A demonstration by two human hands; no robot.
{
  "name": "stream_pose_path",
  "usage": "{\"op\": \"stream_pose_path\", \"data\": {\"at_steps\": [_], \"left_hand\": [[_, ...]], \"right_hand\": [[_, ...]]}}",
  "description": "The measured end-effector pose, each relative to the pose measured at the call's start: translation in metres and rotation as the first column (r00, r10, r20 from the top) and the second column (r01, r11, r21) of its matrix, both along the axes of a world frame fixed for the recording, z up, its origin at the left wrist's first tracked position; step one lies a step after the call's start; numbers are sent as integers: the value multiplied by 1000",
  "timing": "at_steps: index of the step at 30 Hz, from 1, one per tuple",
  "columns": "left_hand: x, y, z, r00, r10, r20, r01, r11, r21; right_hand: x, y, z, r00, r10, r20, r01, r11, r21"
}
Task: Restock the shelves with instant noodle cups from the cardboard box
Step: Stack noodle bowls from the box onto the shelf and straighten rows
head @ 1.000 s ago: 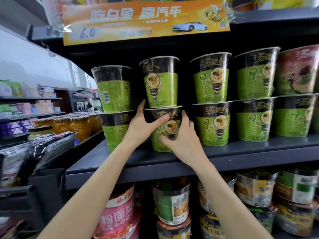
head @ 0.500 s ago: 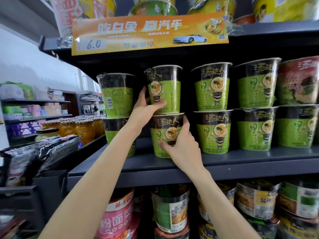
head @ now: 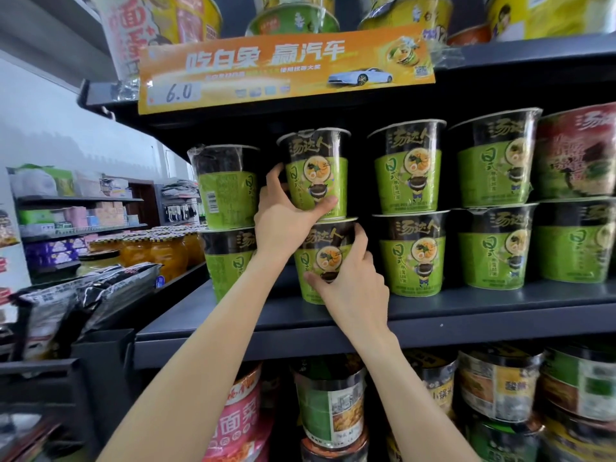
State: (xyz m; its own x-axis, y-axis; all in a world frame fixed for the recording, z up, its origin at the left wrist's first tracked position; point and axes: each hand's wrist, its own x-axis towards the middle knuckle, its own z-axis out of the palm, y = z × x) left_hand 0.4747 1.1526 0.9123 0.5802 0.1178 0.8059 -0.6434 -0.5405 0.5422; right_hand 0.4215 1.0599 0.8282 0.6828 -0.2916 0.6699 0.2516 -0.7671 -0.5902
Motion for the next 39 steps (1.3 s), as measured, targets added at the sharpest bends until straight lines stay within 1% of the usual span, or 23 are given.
{"op": "stream_pose_path", "data": {"at_steps": [4, 10, 14, 16, 17, 18, 19, 21, 22, 23, 24, 25, 27, 28, 29, 31, 33, 35, 39], "left_hand": [[-4, -4, -1, 998, 52, 35, -54, 998, 34], [-3, -3, -2, 996, 69, 57, -72, 996, 52], [-6, 1, -3, 998, 33, 46, -36, 997, 67], [-13, 9, -6, 998, -11, 58, 9, 999, 33], [-18, 15, -9, 995, -39, 92, 40, 999, -4], [-24, 24, -12, 987, -60, 151, 68, 997, -47], [-31, 34, -15, 970, -59, 237, 81, 993, -84], [-40, 60, -22, 926, 19, 377, 41, 988, -149], [-40, 74, -26, 917, 62, 394, 9, 984, -177], [-39, 87, -29, 926, 92, 366, -19, 980, -198], [-36, 98, -32, 955, 94, 283, -32, 976, -214], [-30, 107, -35, 985, 69, 156, -33, 974, -222], [-21, 118, -40, 996, 6, -84, -24, 976, -217], [-17, 120, -43, 988, -14, -155, -18, 979, -203], [-14, 121, -45, 980, -29, -195, -9, 982, -190], [-12, 122, -49, 968, -48, -247, 5, 985, -170], [-11, 123, -50, 961, -63, -270, 19, 986, -164], [-8, 126, -48, 960, -63, -273, 25, 989, -143], [-6, 134, -44, 967, -59, -249, 48, 998, -51]], "right_hand": [[0, 1, 0, 1000, -14, -4, 14, 1000, -2], [-1, 1, 0, 1000, -22, 3, 22, 1000, -6], [-3, 2, -1, 999, -32, -6, 32, 999, -30], [-9, 0, -1, 999, -35, -3, 35, 998, -51], [-13, -1, -1, 998, -48, 27, 50, 996, -79], [-18, -1, -2, 994, -56, 91, 65, 992, -105], [-22, 0, -3, 981, -37, 190, 61, 991, -122], [-29, 10, -2, 922, 76, 380, -23, 990, -143], [-29, 18, -2, 895, 154, 419, -100, 984, -148], [-27, 28, -1, 880, 234, 414, -189, 971, -147], [-23, 38, 1, 872, 310, 379, -280, 951, -134], [-18, 49, 3, 871, 374, 317, -356, 927, -115], [-3, 69, 10, 890, 432, 145, -424, 902, -80], [6, 76, 13, 894, 445, 57, -443, 895, -54], [15, 83, 15, 886, 463, -20, -463, 886, -10], [26, 92, 19, 842, 523, -128, -511, 851, 119], [30, 96, 19, 810, 563, -164, -533, 824, 192], [26, 95, 16, 817, 553, -164, -528, 831, 177], [9, 95, 6, 851, 514, -107, -509, 858, 69]]}}
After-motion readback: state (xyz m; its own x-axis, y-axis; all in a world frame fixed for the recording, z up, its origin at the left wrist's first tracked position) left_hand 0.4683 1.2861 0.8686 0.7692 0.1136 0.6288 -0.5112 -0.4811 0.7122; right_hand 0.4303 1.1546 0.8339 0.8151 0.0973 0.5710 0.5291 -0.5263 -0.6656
